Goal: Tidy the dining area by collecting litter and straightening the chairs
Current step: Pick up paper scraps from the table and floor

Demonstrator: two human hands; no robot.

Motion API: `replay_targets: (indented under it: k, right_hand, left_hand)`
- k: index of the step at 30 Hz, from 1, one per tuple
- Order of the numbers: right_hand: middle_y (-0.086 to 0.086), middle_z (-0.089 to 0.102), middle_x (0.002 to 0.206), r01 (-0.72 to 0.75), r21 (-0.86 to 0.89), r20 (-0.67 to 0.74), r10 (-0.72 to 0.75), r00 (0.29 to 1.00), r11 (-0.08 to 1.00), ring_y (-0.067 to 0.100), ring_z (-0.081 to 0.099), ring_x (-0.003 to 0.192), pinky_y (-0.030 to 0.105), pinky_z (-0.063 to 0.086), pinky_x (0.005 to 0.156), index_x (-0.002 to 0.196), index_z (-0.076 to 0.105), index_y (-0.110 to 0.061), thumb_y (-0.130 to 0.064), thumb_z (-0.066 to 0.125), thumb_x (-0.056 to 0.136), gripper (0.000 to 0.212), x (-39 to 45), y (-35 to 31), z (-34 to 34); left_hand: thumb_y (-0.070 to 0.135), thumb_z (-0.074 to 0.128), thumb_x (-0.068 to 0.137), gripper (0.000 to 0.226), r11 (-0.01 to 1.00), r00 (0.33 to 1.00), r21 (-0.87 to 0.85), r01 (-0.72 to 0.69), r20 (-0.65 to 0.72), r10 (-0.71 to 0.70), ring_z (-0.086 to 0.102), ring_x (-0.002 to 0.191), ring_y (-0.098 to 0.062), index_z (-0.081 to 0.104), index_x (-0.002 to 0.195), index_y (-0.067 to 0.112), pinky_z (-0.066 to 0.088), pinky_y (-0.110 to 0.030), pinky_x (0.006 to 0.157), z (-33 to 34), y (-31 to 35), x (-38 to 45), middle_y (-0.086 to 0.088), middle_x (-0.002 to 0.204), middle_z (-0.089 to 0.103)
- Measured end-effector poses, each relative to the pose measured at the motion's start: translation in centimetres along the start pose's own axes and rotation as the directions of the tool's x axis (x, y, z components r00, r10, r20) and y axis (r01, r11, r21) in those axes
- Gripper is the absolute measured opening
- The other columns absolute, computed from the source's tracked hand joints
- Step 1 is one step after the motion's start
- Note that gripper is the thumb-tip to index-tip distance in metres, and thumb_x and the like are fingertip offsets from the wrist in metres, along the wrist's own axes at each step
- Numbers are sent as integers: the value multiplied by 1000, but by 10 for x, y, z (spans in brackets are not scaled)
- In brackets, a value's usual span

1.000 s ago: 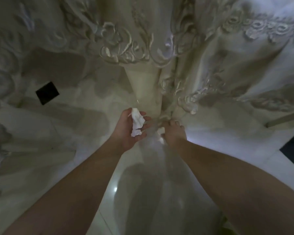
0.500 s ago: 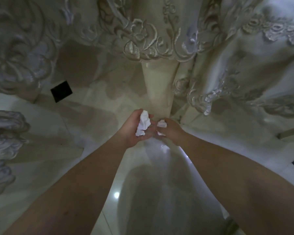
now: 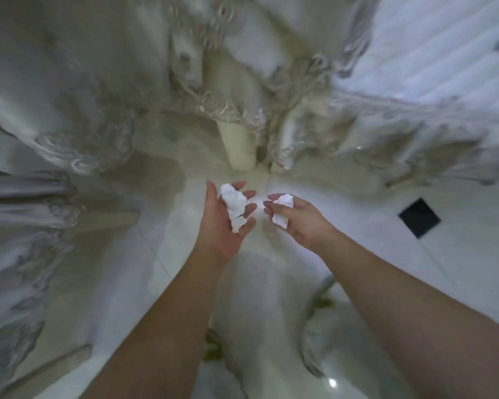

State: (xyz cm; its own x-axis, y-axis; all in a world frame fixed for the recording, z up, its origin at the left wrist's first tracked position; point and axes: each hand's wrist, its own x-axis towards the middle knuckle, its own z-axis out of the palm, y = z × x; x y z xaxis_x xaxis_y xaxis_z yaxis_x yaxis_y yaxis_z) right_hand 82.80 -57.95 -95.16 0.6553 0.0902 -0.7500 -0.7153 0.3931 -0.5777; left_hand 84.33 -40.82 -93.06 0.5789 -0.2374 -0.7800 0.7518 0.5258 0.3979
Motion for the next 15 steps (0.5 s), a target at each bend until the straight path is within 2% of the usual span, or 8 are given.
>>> replay_targets:
  k: [2,5,8,11,13,15]
  right_hand:
    - [8,71,97,-37,102,17,36,999,994,17,68,84,28,54,83,112,62,-3,0,59,90,22,-52,-24,-6]
    - [3,70,106,-52,257,-14,58,998,965,12,67,87,26,54,78,119,60,-11,-7,57,93,27,-125,-65,-7]
    - [1,70,107,-34,429,-37,55,998,903,12,67,90,27,53,77,121,59,-14,-14,51,95,27,-209,-111,4]
    - [1,68,103,-30,509,28,18,999,860,14,65,90,29,48,80,123,58,-16,-19,47,95,30,-298,-169,25]
    - [1,67,103,-25,524,74,-17,997,851,16,63,93,29,48,79,128,57,-18,-21,48,93,36,-349,-207,38]
    - [2,64,105,-20,546,117,-53,992,837,17,59,94,32,49,81,133,54,-17,-20,48,94,41,-395,-240,50]
  left_hand:
    - [74,34,87,65,1000,1000,-11,21,20,-21,63,76,-15,65,112,22,48,-29,67,27,1,-51,-1,97,68]
    - [71,39,87,62,999,999,-27,23,50,-22,62,78,-16,67,111,22,49,-30,69,70,13,-123,-3,99,66]
    - [69,42,87,58,997,996,-75,27,87,-21,62,76,-16,71,106,23,51,-30,68,122,33,-199,-3,95,68]
    - [66,44,86,56,996,987,-84,38,160,-25,61,73,-17,73,100,21,51,-30,66,178,59,-281,-4,92,68]
    - [69,55,76,56,999,980,-36,23,199,-16,61,72,-17,73,99,21,51,-30,65,212,73,-331,-4,92,67]
    - [68,76,54,66,997,972,70,-11,236,-6,59,74,-16,70,100,21,51,-31,66,241,87,-377,-3,93,64]
